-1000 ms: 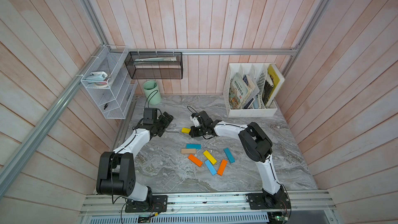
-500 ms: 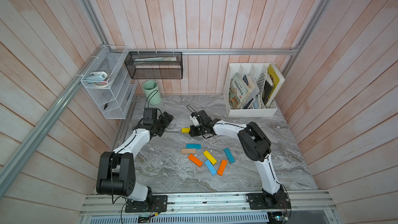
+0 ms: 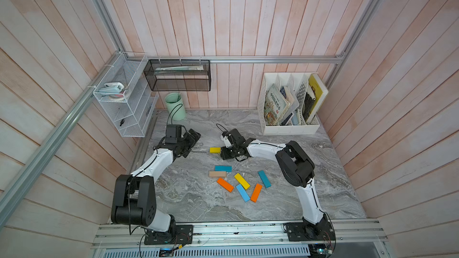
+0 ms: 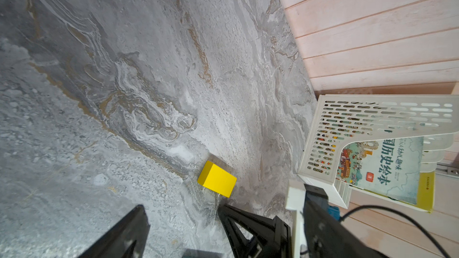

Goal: Assemble a giraffe with building blocks
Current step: Adjust the building block at the center of the board, then pick up the building block from the center of the board.

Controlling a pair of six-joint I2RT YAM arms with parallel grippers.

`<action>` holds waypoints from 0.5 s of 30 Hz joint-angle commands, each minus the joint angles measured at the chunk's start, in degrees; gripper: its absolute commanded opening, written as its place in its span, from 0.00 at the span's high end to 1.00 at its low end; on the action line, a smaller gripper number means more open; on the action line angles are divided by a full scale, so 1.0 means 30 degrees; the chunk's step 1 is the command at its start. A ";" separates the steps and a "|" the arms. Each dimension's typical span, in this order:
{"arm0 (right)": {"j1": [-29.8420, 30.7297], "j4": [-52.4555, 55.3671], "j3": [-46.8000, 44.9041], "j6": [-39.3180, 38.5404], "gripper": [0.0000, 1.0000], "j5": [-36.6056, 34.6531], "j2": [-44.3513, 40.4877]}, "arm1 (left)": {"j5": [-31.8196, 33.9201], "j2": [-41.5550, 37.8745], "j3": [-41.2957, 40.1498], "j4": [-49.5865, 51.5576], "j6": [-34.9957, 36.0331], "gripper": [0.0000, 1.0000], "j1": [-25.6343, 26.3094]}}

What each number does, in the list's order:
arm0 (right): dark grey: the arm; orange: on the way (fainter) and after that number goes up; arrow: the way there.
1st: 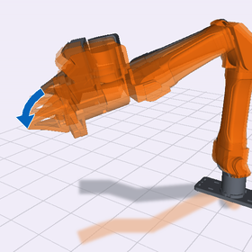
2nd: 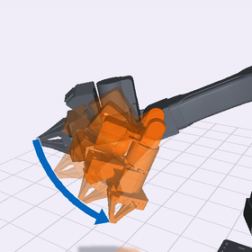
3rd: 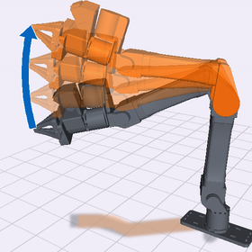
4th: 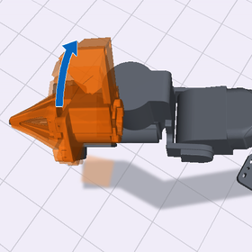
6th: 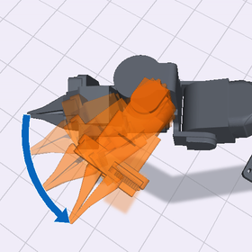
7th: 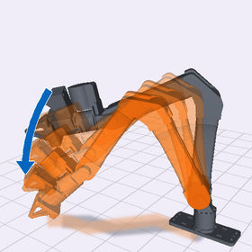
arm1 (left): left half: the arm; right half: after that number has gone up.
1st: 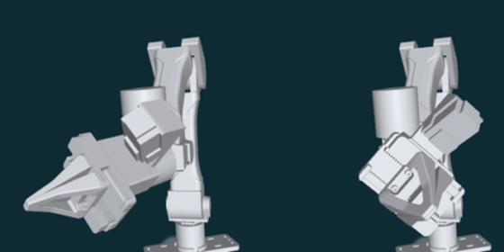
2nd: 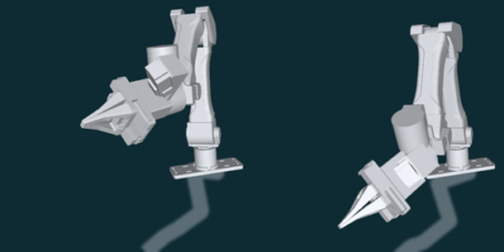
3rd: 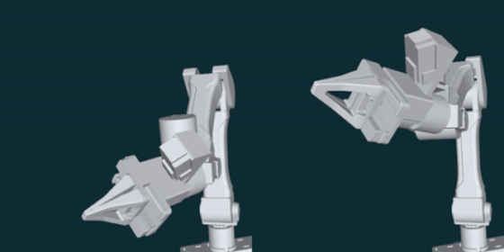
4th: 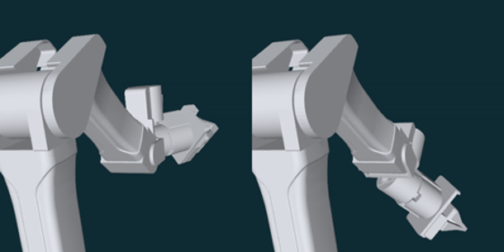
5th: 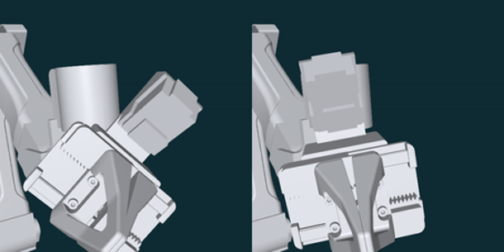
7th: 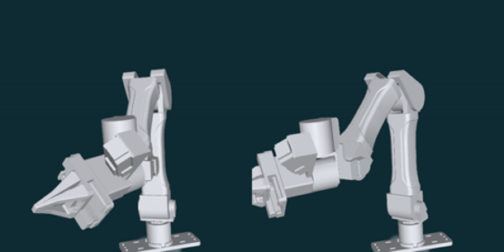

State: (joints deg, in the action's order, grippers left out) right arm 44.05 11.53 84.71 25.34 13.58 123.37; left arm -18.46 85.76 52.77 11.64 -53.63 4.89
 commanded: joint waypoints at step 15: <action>0.3173 0.9573 -0.1644 -0.8375 0.48 -0.7361 -0.5092 | -0.1974 -0.3034 -0.1722 0.0832 0.2264 0.00 0.0097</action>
State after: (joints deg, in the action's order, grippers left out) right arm 51.68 33.15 77.89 7.16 -2.94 105.54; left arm -23.75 77.78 48.05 13.13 -48.29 5.34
